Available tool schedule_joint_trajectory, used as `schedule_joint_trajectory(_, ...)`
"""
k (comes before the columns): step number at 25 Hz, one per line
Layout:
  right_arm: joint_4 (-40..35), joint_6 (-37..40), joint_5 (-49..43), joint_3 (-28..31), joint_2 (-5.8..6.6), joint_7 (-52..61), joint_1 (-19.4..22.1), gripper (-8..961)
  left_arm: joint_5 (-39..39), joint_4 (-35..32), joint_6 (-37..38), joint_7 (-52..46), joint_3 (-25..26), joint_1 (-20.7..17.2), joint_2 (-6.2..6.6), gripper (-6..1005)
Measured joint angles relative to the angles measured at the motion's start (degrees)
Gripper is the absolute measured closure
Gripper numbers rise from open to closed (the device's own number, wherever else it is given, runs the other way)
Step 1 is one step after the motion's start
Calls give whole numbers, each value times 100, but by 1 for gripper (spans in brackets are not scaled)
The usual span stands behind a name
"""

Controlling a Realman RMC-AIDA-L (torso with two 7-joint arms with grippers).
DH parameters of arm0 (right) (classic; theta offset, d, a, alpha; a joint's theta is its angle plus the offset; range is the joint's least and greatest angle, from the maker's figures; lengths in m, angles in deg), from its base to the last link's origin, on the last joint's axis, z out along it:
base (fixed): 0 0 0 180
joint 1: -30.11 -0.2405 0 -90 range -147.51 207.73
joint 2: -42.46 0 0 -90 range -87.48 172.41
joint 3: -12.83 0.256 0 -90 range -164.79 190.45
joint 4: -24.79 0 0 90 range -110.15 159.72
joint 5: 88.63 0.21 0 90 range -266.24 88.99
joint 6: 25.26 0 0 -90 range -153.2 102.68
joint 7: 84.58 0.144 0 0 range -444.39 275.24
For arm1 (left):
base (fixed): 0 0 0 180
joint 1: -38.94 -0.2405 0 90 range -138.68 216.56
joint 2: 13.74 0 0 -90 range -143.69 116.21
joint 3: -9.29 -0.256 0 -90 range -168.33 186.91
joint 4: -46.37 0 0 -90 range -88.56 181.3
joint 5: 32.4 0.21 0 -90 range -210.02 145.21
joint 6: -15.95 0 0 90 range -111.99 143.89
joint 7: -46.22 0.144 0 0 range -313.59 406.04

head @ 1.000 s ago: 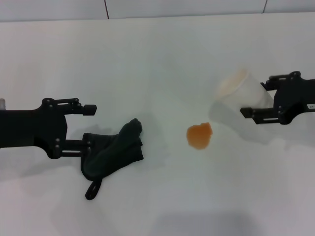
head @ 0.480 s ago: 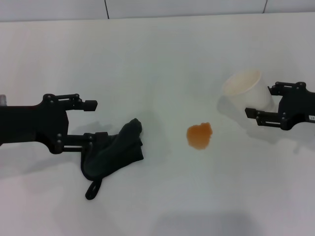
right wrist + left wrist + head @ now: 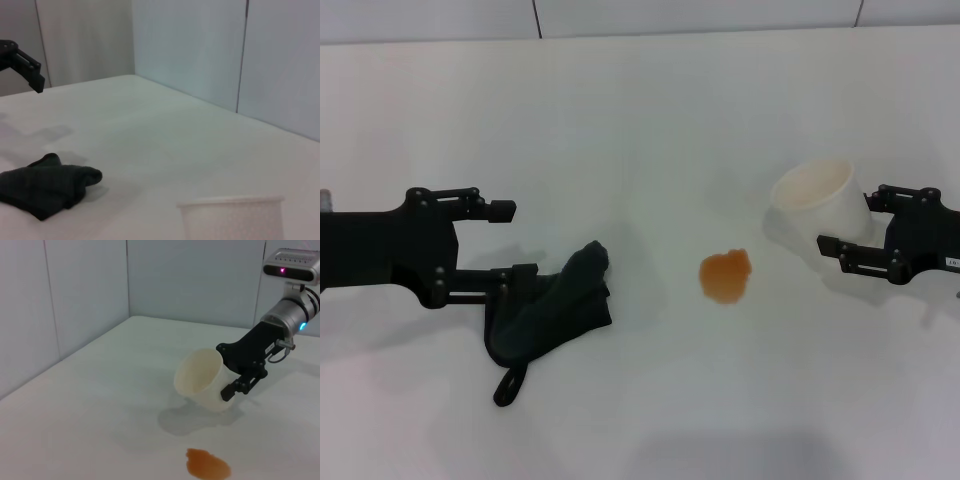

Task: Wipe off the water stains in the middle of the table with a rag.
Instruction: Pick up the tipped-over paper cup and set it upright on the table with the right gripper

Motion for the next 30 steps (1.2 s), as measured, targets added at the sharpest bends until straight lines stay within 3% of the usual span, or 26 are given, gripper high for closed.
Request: schedule_joint_trajectory(30,293,-149,91,-26,-2,-225,90,277,-14,-4,11,-32,0,-5,-10,276)
